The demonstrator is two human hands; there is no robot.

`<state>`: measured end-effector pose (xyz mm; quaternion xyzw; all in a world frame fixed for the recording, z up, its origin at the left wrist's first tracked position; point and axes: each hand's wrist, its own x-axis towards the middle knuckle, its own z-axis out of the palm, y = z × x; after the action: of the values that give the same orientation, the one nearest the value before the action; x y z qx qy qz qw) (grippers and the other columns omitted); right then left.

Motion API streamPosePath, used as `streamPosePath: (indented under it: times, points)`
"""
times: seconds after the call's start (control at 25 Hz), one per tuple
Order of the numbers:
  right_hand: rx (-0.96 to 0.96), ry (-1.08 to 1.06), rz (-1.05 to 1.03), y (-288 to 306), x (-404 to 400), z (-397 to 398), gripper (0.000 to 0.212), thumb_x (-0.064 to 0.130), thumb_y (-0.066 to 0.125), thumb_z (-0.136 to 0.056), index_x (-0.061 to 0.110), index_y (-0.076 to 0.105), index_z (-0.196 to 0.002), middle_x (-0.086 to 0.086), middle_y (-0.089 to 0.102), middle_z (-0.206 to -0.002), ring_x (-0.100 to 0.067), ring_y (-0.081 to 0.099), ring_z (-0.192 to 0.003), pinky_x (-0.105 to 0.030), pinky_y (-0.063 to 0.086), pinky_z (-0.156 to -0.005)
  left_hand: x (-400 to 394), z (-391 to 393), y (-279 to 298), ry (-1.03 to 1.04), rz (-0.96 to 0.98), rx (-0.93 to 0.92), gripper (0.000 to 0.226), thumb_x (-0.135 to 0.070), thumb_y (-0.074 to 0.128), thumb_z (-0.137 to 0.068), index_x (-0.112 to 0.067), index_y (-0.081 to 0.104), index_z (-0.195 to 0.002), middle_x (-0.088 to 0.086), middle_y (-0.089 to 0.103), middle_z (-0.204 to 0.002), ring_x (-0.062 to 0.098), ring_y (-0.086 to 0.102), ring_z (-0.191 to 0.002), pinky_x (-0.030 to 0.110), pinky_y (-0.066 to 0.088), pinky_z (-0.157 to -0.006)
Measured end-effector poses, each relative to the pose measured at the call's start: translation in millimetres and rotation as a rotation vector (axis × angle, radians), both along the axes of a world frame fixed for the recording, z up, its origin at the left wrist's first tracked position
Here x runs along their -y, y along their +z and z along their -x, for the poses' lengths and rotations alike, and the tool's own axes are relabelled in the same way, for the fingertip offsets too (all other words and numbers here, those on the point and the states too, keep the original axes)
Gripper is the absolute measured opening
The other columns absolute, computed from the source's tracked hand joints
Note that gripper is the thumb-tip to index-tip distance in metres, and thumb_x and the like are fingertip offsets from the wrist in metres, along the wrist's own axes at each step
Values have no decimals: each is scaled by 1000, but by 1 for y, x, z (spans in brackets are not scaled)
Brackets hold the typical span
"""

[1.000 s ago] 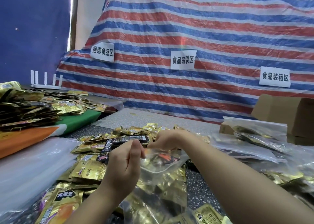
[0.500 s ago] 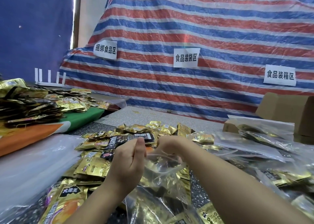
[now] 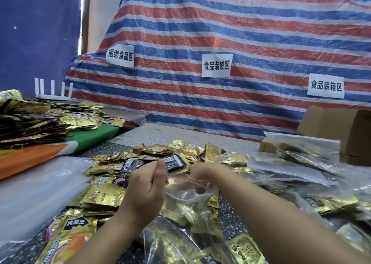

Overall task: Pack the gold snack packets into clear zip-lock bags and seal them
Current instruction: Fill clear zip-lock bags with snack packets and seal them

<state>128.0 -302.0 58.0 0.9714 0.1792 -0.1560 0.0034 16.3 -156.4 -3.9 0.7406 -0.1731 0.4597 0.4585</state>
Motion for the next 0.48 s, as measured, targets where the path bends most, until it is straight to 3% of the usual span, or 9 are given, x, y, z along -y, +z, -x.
streamPosePath:
  times: [0.16,0.24,0.32,0.48]
  points:
    - [35,8,-76,-11,-1,-1,57,48,69,-88,-1,63,-116,-6,62,-95,-19,58,-77,-30,51,-67,1,-1,-1,-1,1,-11,66,-48,24,-98,-3,55,-61,4,50,-54,18,48,-55,28,36,-52]
    - [74,15,-122,-10,1,0,62,46,74,-85,-1,57,-122,-9,63,-107,-23,63,-90,-32,55,-71,1,-1,-1,-6,3,-12,66,-47,25,-99,-3,55,-60,5,51,-54,18,48,-54,30,37,-53]
    - [170,56,-109,-6,4,2,63,46,76,-83,4,52,-123,-7,60,-109,-24,60,-94,-35,54,-77,1,0,-1,-10,-1,-17,65,-47,24,-99,-5,55,-60,4,52,-54,19,50,-56,30,38,-53]
    - [419,152,-15,1,10,6,32,41,60,-93,15,55,-109,-1,61,-99,-21,57,-89,-35,53,-78,2,1,0,-15,9,-34,66,-50,25,-98,-4,55,-60,4,50,-53,19,48,-54,27,36,-50]
